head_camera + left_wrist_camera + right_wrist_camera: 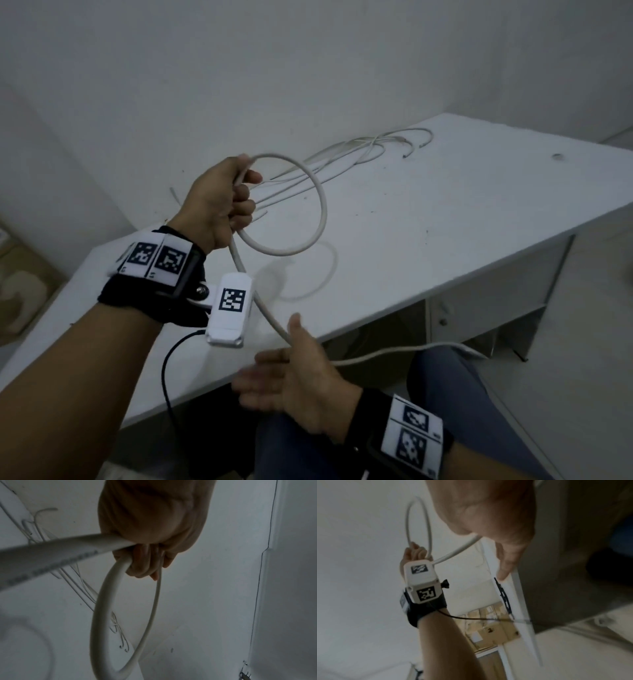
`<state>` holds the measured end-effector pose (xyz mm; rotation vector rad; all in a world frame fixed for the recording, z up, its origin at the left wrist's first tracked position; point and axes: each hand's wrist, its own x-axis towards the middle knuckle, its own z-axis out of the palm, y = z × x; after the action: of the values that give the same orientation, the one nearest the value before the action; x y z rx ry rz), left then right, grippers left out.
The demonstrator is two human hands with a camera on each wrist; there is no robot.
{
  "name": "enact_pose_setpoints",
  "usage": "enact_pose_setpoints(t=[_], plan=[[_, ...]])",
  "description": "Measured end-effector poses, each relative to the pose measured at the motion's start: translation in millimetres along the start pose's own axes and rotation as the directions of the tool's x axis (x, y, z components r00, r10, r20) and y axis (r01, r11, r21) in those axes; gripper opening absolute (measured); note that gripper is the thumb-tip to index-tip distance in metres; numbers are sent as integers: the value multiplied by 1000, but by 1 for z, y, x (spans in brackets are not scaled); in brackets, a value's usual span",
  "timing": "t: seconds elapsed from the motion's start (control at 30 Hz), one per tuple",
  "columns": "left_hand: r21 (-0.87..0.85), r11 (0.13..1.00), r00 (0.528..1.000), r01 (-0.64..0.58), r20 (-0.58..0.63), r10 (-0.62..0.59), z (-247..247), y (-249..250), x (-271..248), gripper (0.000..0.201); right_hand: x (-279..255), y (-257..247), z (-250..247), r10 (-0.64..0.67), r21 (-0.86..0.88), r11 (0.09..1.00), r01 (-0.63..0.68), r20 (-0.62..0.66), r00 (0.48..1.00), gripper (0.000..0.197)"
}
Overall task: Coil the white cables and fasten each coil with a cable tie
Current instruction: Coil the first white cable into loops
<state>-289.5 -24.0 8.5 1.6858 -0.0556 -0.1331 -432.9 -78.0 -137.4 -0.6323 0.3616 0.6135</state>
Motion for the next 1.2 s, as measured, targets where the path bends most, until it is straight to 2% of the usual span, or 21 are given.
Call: enact_pose_setpoints(t=[0.07,0.13,0.23,0.33,0.37,0.47,0.57,0.63,0.7,0.87,0.93,1.07,1.2], plan=[[4,1000,999,26,29,-26,1,1,-8,30,2,5,2,-103,328,937,120,-70,992,73],[-6,999,998,48,51,-48,-1,2,-17,31,1,7,6,-160,491,850,189,-100,982,64],[-24,998,996,50,71,-48,-6,4,-33,32,-7,8,4,-201,548,796,256,-159,966,62],[-38,997,993,60,107,-56,-13,2,-49,33,-24,6,-5,-273,609,708,357,-230,934,32],[-44,997,991,65,118,-60,-15,0,-55,33,-31,5,-8,-294,620,684,384,-247,923,27],[-58,995,986,78,151,-69,-19,-9,-70,33,-49,3,-23,-346,636,627,450,-290,892,32],[-56,995,978,83,195,-71,-17,-21,-85,34,-62,4,-38,-358,666,568,483,-328,874,27],[-34,996,974,78,216,-69,-13,-30,-95,34,-69,7,-49,-381,647,558,520,-357,853,25],[2,998,970,65,236,-63,-6,-40,-106,34,-77,12,-59,-444,592,555,584,-382,810,25],[37,998,950,46,307,-55,17,-64,-133,33,-104,15,-74,-624,367,534,762,-437,648,20],[19,999,946,34,323,-38,23,-66,-140,34,-114,10,-75,-659,287,541,791,-440,610,22],[-4,1000,943,23,332,-20,27,-64,-146,34,-127,11,-72,-759,148,498,854,-402,512,28],[3,1000,926,24,376,-24,27,-63,-148,35,-135,18,-66,-864,-39,436,899,-299,406,28]])
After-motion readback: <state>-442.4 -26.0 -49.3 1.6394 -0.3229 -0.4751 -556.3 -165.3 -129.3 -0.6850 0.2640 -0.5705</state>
